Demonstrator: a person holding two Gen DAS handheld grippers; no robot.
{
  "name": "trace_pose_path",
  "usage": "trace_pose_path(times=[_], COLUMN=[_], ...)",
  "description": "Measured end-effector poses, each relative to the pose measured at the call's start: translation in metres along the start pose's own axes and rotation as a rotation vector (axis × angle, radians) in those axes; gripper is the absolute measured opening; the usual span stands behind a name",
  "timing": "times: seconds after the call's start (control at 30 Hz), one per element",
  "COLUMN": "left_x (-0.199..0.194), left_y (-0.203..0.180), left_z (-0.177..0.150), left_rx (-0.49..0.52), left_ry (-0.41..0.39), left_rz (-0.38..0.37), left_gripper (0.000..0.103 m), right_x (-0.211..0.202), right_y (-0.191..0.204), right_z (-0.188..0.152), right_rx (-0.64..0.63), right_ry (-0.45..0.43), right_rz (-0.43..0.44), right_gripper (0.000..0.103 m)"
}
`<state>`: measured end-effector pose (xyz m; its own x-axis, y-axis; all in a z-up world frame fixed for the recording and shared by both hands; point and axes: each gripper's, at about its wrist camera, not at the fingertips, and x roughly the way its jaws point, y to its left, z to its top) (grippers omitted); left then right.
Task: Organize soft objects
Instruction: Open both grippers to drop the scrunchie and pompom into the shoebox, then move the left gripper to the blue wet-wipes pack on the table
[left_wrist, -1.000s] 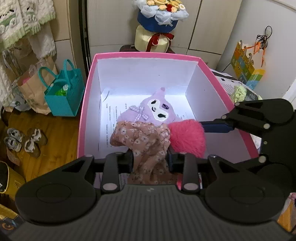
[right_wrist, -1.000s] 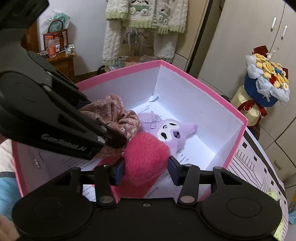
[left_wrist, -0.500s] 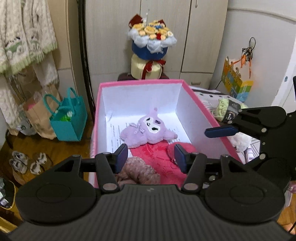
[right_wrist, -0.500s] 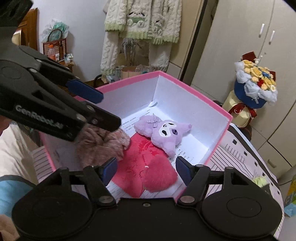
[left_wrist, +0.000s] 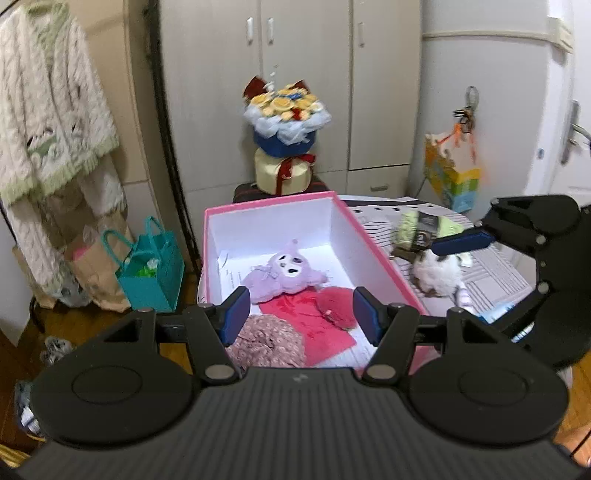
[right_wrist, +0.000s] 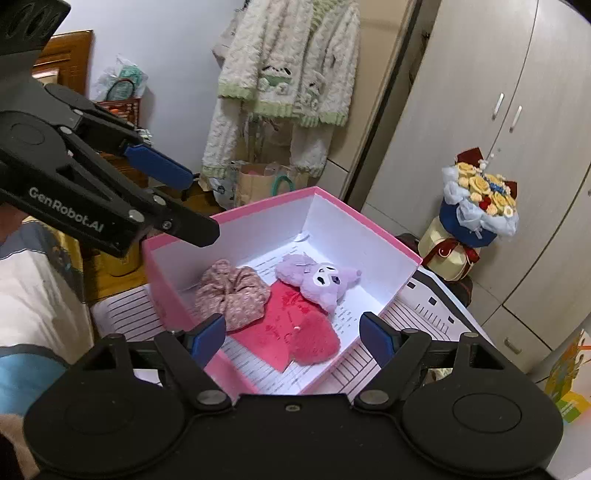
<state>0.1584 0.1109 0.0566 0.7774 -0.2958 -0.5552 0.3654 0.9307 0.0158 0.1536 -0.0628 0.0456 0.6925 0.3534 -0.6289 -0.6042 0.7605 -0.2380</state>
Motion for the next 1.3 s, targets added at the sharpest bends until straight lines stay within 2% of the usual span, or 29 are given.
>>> trace_pose_path(times=[0.2, 0.37, 0.5, 0.63, 0.73, 0.9, 1.1, 1.3], left_x=[-0.038, -0.058, -0.061, -0.057, -0.052, -0.035, -0.011, 0.014], left_y=[-0.026, -0.049, -0.064, -0.082, -0.095, -0.111, -0.14, -0.165], left_z=[-0.007, -0.017, -0.023, -0.025, -0.031, -0.041, -0.058, -0.071], left_rx=[0.072, 0.123, 0.142, 0.165, 0.177, 0.186, 0.22, 0.228], left_ry=[-0.032, -0.051, -0.032, -0.009, 0.0, 0.032, 0.066, 0.085], left_rz=[-0.062, -0.121, -0.175, -0.216, -0.233, -0.244, -0.301, -0.362], left_gripper=[0.065, 0.065, 0.065, 0.066, 0.075, 0.079, 0.085, 0.086], right_x=[-0.042, -0.074, -0.098, -0.118, -0.129, -0.137, -0.133, -0.12], right_y=[0.0, -0.009, -0.014, -0.02, -0.023, -0.027, -0.036, -0.039], right_z=[-0.01, -0.031, -0.052, -0.075, -0.097, -0.14, -0.185, -0.222], right_rx=[0.023, 0.079, 0.117, 0.163, 0.181, 0.215, 0.29, 0.335], right_ry=[-0.029, -0.058, -0.08, -0.093, -0.097, -0.088, -0.071, -0.086], right_rz=[0.009, 0.029, 0.016, 0.01, -0.005, -0.06, -0.073, -0.082], right_gripper=[0.09, 0.09, 0.09, 0.091, 0.093, 0.094, 0.095, 0.095])
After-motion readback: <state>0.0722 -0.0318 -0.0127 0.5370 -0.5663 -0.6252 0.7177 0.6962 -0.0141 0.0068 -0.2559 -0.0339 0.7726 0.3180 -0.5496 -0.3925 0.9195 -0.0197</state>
